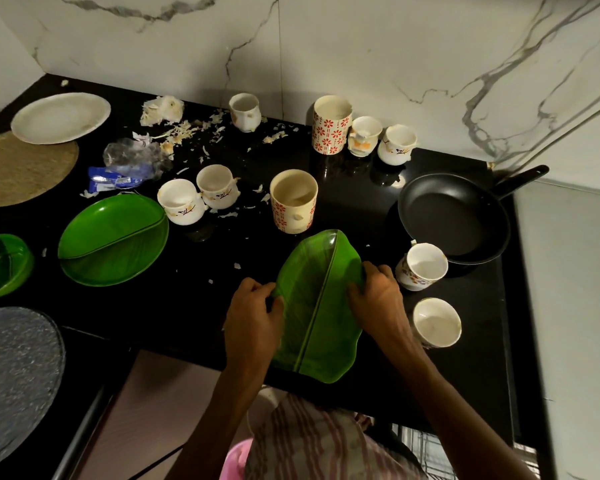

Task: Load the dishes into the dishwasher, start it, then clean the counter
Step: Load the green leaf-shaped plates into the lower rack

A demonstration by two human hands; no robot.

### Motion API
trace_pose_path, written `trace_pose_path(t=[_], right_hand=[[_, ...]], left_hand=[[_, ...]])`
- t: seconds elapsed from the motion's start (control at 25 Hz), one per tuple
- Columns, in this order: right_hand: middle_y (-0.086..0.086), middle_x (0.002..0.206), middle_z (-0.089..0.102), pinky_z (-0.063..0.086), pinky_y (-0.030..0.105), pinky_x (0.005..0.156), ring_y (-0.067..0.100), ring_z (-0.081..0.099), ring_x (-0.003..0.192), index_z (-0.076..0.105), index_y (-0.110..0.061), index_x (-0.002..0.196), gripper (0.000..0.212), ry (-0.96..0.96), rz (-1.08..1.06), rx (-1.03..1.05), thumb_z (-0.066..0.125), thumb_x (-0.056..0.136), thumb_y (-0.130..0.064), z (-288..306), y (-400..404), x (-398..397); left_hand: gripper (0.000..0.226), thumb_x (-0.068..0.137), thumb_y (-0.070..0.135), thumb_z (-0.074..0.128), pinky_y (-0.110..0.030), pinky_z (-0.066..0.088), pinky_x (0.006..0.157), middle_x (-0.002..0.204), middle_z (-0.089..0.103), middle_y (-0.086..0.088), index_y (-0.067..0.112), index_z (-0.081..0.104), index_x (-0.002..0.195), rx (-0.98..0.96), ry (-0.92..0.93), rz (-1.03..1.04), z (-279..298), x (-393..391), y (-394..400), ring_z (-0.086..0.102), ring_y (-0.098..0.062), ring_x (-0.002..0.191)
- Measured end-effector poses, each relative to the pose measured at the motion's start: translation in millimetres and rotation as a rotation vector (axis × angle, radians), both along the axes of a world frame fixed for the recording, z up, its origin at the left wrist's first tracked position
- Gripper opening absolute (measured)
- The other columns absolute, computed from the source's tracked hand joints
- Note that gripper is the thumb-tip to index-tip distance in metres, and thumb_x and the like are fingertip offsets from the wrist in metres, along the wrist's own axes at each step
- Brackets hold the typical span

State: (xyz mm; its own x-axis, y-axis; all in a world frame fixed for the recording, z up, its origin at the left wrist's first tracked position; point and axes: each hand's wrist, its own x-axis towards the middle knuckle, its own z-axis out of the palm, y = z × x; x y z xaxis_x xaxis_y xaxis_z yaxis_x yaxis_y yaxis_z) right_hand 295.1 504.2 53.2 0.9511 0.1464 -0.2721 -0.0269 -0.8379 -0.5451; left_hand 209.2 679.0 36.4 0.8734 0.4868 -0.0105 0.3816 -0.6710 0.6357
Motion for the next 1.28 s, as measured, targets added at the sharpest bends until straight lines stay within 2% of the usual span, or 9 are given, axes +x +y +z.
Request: trace_pose_path(t=[0.12, 0.24, 0.36, 0.52, 0.68, 0.8, 0.88, 1.04, 1.28], right_hand=[[0.013, 0.124, 0.046, 0.043, 0.033, 0.089, 0.031, 0.050, 0.115, 0.040, -0.004, 0.140, 0.056, 0.080, -0.062, 0.085, 0.063, 0.090, -0.016, -0.1, -5.1, -19.8], [0.005, 0.105, 0.054, 0.042, 0.025, 0.072, 0.027, 0.060, 0.098, 0.053, -0.006, 0.123, 0.036, 0.134, -0.155, 0.220, 0.063, 0.088, -0.010, -6.2, -4.1, -32.1], [0.004, 0.100, 0.067, 0.052, 0.023, 0.065, 0.014, 0.064, 0.080, 0.059, -0.008, 0.121, 0.036, 0.208, -0.278, 0.372, 0.066, 0.086, -0.007, -7.0, -3.8, -30.3], [-0.005, 0.091, 0.061, 0.051, 0.019, 0.057, 0.004, 0.060, 0.073, 0.050, -0.015, 0.116, 0.034, 0.228, -0.316, 0.430, 0.068, 0.087, -0.012, 6.8, -5.2, -39.2], [0.001, 0.083, 0.062, 0.056, 0.025, 0.054, 0.002, 0.064, 0.060, 0.042, -0.013, 0.112, 0.032, 0.217, -0.273, 0.582, 0.063, 0.091, -0.005, 32.7, -11.8, -64.9], [0.003, 0.088, 0.070, 0.059, 0.032, 0.058, 0.011, 0.071, 0.069, 0.044, -0.020, 0.111, 0.033, 0.195, -0.239, 0.707, 0.062, 0.091, -0.002, 57.8, -16.5, -79.1], [0.000, 0.095, 0.072, 0.060, 0.041, 0.063, 0.016, 0.072, 0.074, 0.046, -0.031, 0.116, 0.040, 0.127, -0.170, 0.681, 0.066, 0.089, -0.010, 74.4, -18.9, -89.1], [-0.016, 0.104, 0.070, 0.056, 0.021, 0.070, 0.004, 0.069, 0.090, 0.044, -0.043, 0.131, 0.050, 0.034, 0.031, 0.673, 0.067, 0.089, -0.029, 113.0, -32.4, -120.0], [-0.020, 0.114, 0.069, 0.053, 0.019, 0.086, -0.001, 0.065, 0.104, 0.038, -0.038, 0.145, 0.052, -0.016, 0.079, 0.726, 0.054, 0.097, -0.028, 121.8, -79.8, -170.1]], left_hand=[[0.035, 0.089, 0.023, 0.067, -0.030, 0.048, 0.085, 0.113, 0.064, -0.009, 0.008, 0.065, 0.120, -0.152, 0.005, 0.023, -6.8, -2.0, 4.0, 0.062, -0.025, 0.104], [0.033, 0.092, 0.024, 0.062, -0.024, 0.042, 0.082, 0.112, 0.067, -0.012, 0.010, 0.063, 0.122, -0.260, 0.034, -0.016, -10.7, -1.9, 4.1, 0.062, -0.026, 0.105], [0.028, 0.095, 0.022, 0.058, -0.024, 0.040, 0.077, 0.108, 0.067, -0.012, 0.008, 0.064, 0.119, -0.285, 0.038, -0.022, -10.8, -0.9, 1.3, 0.063, -0.025, 0.101], [0.022, 0.093, 0.015, 0.060, -0.031, 0.050, 0.081, 0.103, 0.070, -0.010, 0.007, 0.068, 0.112, -0.354, 0.011, -0.002, -15.8, -7.4, 3.3, 0.065, -0.026, 0.098], [0.020, 0.094, 0.012, 0.057, -0.039, 0.054, 0.087, 0.102, 0.070, -0.003, 0.015, 0.068, 0.112, -0.550, 0.034, 0.069, -8.4, -22.9, -3.3, 0.065, -0.020, 0.098], [0.014, 0.094, 0.018, 0.060, -0.045, 0.054, 0.090, 0.101, 0.071, -0.001, 0.022, 0.066, 0.106, -0.786, 0.074, 0.077, -3.6, -33.1, -16.8, 0.067, -0.019, 0.097], [0.023, 0.088, 0.029, 0.064, -0.044, 0.055, 0.087, 0.104, 0.072, -0.004, 0.021, 0.065, 0.109, -0.969, 0.056, 0.067, 1.8, -40.0, -31.9, 0.068, -0.022, 0.099], [0.022, 0.095, 0.010, 0.053, -0.030, 0.057, 0.071, 0.106, 0.072, -0.013, 0.013, 0.063, 0.114, -1.299, 0.005, 0.063, 21.9, -56.2, -67.1, 0.070, -0.027, 0.096], [0.029, 0.095, 0.013, 0.053, -0.045, 0.053, 0.091, 0.116, 0.068, -0.014, 0.011, 0.061, 0.123, -1.309, 0.009, 0.025, 32.1, -92.9, -111.5, 0.065, -0.031, 0.108]])
